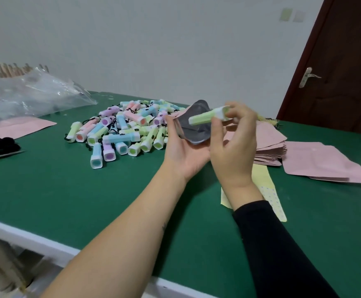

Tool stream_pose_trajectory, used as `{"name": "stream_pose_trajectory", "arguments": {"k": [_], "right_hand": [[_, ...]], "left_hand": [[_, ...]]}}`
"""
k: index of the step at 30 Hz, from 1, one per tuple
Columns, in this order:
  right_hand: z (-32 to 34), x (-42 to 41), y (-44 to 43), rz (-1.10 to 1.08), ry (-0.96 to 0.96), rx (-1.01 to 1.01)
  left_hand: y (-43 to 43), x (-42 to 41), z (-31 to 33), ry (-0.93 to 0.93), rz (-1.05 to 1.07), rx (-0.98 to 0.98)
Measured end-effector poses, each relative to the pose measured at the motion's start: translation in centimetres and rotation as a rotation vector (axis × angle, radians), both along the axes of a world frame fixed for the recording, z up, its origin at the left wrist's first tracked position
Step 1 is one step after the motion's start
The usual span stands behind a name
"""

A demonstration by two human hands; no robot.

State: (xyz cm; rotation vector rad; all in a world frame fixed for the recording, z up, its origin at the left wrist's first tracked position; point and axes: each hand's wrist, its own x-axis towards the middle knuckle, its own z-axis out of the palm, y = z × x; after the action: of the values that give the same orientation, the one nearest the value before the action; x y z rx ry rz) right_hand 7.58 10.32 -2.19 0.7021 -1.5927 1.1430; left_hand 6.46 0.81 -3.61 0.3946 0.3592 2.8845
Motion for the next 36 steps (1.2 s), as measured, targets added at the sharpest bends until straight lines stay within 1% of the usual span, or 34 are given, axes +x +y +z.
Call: {"name": "stream_pose_trajectory", "arguments": {"k": [3,7,9,12,14,16,18,22,24,28,31,34,36], "right_hand": [[-0.7,-0.3,-0.3,-0.106,-0.017,0.157],[-1.3,-0.7,-0.3,-0.235,-0.057,0.276],[-1.3,-0.8,-0.3,-0.27,-0.073,0.326],[-1.3,-0.7,-0.5,-0.264,-0.117,0.379],[-0.9,-0.5,-0.4,-0.253,-0.136,0.306],[-0.3,-0.6,0.0,-0.219,-0.19,0.13],[-0.1,-0.9,0.7,-0.169,-0.306,-0.012],[-0.7,-1.9,2.1,-0.13,-0.597,-0.188],[-1.3,-2.8,2.6,-0.14,-0.72,-0.196],[-2.6,-3.8,3.0,-0.117,-0.873,-0.102],[-2.7,-4.0,2.5,-0.033,-0.925,-0.083],[-2.2,-4.2,2.3,0.071,-0.92,-0.048],[-2.0,-4.1,2.3,0.15,-0.908,-0.1]], "left_hand": [[0.3,0.0,0.0,-0.017,0.032,-0.038],[0.2,0.0,0.0,-0.02,0.024,-0.063],[0.2,0.1,0.0,-0.039,0.012,-0.055],[0.2,0.2,-0.1,-0.075,0.022,-0.038],[0.3,0.4,0.2,-0.067,0.032,-0.019],[0.5,0.6,0.6,-0.044,0.018,0.002],[0.6,0.6,0.9,-0.058,0.009,0.042],[-0.2,0.7,1.6,-0.038,-0.021,0.074],[-0.4,0.9,1.6,-0.049,-0.054,0.052],[0.1,0.7,1.4,-0.07,-0.107,0.027],[0.1,0.8,1.6,-0.023,-0.179,0.025],[0.2,1.0,1.6,0.024,-0.238,-0.019],[0.3,1.0,1.5,0.042,-0.27,-0.049]]}}
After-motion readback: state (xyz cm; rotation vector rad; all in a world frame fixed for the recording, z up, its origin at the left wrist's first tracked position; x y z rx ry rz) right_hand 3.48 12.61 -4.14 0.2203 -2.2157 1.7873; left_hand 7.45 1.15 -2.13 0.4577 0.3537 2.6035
